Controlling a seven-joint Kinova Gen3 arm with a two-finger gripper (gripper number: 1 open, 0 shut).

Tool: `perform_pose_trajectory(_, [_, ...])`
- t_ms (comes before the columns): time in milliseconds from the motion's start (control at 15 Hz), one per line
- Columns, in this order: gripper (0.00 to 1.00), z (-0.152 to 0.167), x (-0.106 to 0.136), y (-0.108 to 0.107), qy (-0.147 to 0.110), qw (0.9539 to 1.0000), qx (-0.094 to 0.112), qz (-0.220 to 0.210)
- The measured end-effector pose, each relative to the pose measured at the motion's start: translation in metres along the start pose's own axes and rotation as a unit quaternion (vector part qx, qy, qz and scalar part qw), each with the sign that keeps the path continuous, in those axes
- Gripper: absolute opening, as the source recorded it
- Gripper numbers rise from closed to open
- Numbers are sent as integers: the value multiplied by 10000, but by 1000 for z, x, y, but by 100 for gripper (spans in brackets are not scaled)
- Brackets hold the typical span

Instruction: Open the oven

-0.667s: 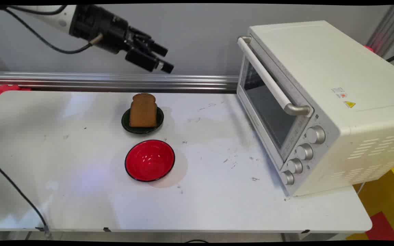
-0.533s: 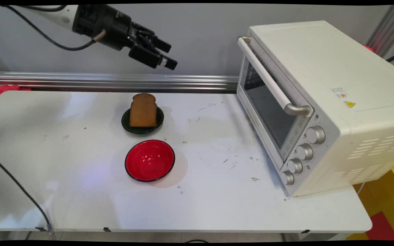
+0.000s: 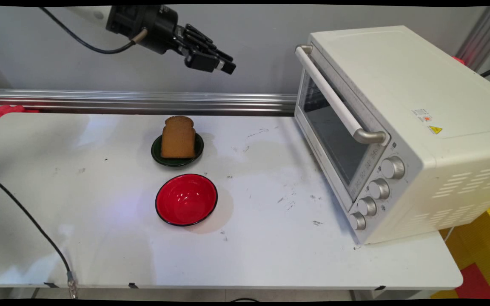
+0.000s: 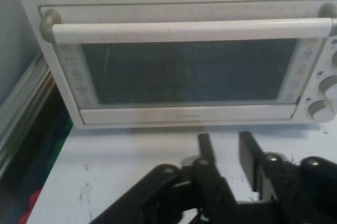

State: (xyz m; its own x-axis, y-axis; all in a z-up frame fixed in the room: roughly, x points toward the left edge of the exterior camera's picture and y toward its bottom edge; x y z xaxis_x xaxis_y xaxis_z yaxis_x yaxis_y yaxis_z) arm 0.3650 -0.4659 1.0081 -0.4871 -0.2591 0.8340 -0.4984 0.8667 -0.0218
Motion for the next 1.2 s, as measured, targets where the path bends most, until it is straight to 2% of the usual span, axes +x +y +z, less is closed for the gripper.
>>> perform_pose_trajectory(600, [0,29,31,-12,-321,9994,-116,-17])
perform_pose_trajectory(867, [0,56,65,-15,-553,9982,-227,75])
perform_pose_trajectory(1200, [0,92,117,-20,-661,9974,-255,157])
